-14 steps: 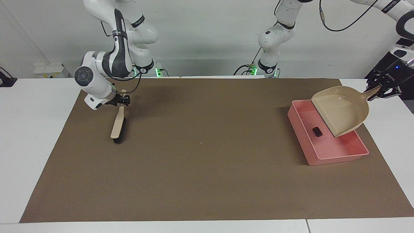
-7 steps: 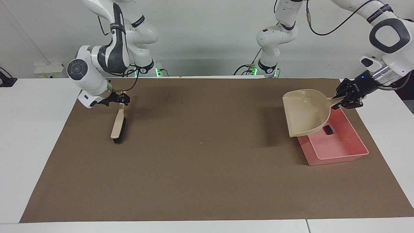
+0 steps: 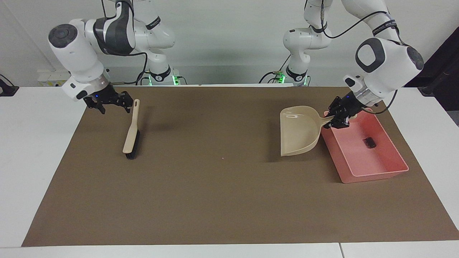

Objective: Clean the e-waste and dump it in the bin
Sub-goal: 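Set the dustpan back on the table with the left gripper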

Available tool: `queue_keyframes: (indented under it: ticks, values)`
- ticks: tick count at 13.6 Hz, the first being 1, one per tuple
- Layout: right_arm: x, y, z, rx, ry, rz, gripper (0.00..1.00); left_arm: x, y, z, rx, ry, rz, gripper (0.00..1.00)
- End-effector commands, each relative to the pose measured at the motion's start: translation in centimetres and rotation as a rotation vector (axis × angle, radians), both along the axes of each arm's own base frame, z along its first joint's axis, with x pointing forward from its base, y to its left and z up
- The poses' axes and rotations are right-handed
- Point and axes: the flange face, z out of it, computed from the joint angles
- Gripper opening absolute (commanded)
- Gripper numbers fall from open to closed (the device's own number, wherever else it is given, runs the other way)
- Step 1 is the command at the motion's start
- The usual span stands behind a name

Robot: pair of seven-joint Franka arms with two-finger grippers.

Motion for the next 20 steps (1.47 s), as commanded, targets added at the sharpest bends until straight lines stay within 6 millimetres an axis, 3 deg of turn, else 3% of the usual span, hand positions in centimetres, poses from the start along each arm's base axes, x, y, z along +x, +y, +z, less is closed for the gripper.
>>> queue_keyframes:
  ticks: [1, 3, 5, 7, 9, 11, 13, 14, 15, 18, 19, 20]
  values:
    - [1.1, -0.5, 5.1, -0.004, 0.011, 0.004, 0.99, -1.5, -2.5, -2.4, 0.004, -0.010, 0.055, 0.00]
    - [1.2, -0.3, 8.1, -0.018, 0.018, 0.007, 0.99, -1.4, -3.2, -3.3, -0.007, -0.008, 0.089, 0.00]
    - [2.2, -0.5, 9.3, -0.021, 0.026, -0.001, 0.99, -1.3, -4.6, -4.8, -0.025, 0.017, 0.145, 0.00]
    - [2.8, -1.2, 7.8, -0.009, 0.058, -0.016, 0.99, -0.9, -5.0, -6.3, -0.035, 0.043, 0.172, 0.00]
    - [3.3, -1.8, 6.6, -0.005, 0.082, -0.026, 0.99, -0.5, -6.9, -7.5, -0.032, 0.014, 0.156, 0.00]
    - [3.6, -1.9, 6.1, -0.005, 0.088, -0.028, 0.99, -0.3, -7.6, -8.6, -0.025, 0.009, 0.150, 0.00]
    - [3.3, -1.8, 6.9, -0.004, 0.074, -0.028, 0.99, -0.3, -7.8, -9.8, -0.016, -0.018, 0.145, 0.00]
    - [2.3, -1.8, 8.3, -0.004, 0.047, -0.028, 0.99, -0.7, -7.7, -10.9, -0.008, -0.026, 0.143, 0.00]
    - [2.1, -1.8, 8.0, -0.003, 0.050, -0.027, 0.99, -0.9, -7.5, -11.4, -0.004, -0.026, 0.139, 0.00]
    - [2.4, -1.3, 8.3, -0.011, 0.026, -0.012, 0.99, -1.1, -7.2, -12.6, 0.007, -0.035, 0.157, 0.06]
    - [2.3, -1.3, 8.5, -0.010, 0.023, -0.013, 0.99, -1.1, -7.2, -12.7, 0.008, -0.032, 0.160, 0.12]
    - [2.2, -1.3, 8.7, -0.010, 0.019, -0.016, 0.99, -1.1, -7.4, -12.5, 0.007, -0.034, 0.161, 0.28]
